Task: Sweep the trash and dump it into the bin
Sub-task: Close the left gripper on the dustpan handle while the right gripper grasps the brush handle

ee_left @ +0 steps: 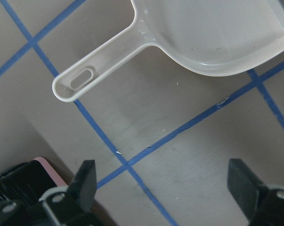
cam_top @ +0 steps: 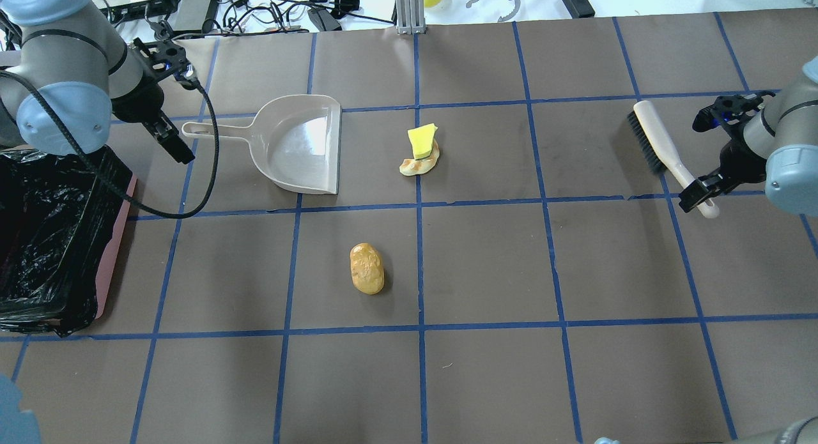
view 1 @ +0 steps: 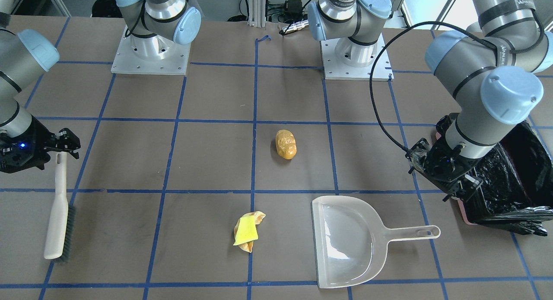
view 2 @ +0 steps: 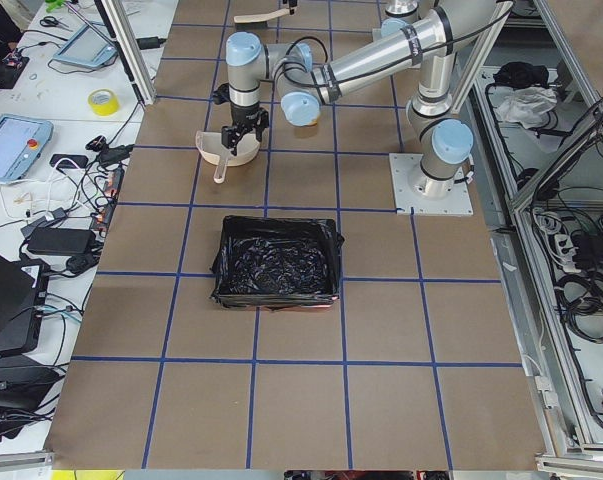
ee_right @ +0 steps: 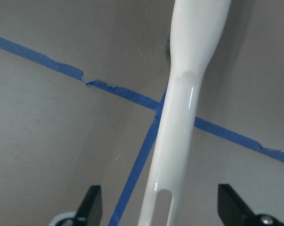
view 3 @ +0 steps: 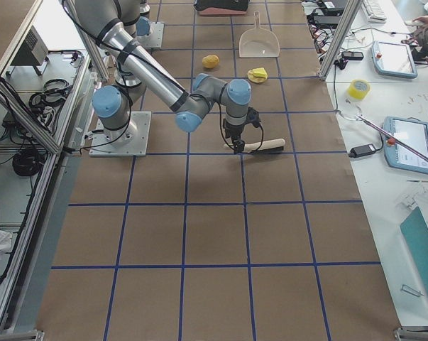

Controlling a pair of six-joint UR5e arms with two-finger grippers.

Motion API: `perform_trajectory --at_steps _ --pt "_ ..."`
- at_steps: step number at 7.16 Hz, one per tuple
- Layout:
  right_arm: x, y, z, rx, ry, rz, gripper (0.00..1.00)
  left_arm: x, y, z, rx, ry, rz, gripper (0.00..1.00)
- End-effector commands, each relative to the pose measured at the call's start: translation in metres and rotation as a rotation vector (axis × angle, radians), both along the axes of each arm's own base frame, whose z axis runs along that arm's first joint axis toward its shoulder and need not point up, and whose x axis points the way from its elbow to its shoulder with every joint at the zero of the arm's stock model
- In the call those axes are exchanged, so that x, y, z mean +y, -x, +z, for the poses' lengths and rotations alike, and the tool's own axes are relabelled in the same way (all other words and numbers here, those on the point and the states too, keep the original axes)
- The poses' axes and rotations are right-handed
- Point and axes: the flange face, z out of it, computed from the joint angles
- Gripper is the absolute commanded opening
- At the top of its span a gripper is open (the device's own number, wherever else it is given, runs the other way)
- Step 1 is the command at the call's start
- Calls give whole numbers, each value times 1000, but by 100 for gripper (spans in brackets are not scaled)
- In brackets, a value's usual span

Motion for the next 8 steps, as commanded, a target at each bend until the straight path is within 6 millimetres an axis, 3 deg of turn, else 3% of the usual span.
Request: perform_trajectory --at_steps 1,3,6,8 --pt "-5 1 1 10 43 -2 85 -22 -12 -42 -21 -14 -352 100" --pt "-5 1 -5 4 32 -2 70 -46 -11 -75 10 28 -514 99" --pt "-6 1 -8 -5 34 -2 67 -64 -10 -80 43 60 -586 97" --pt "-6 1 -8 -6 31 0 40 -67 -11 -101 63 31 -572 97"
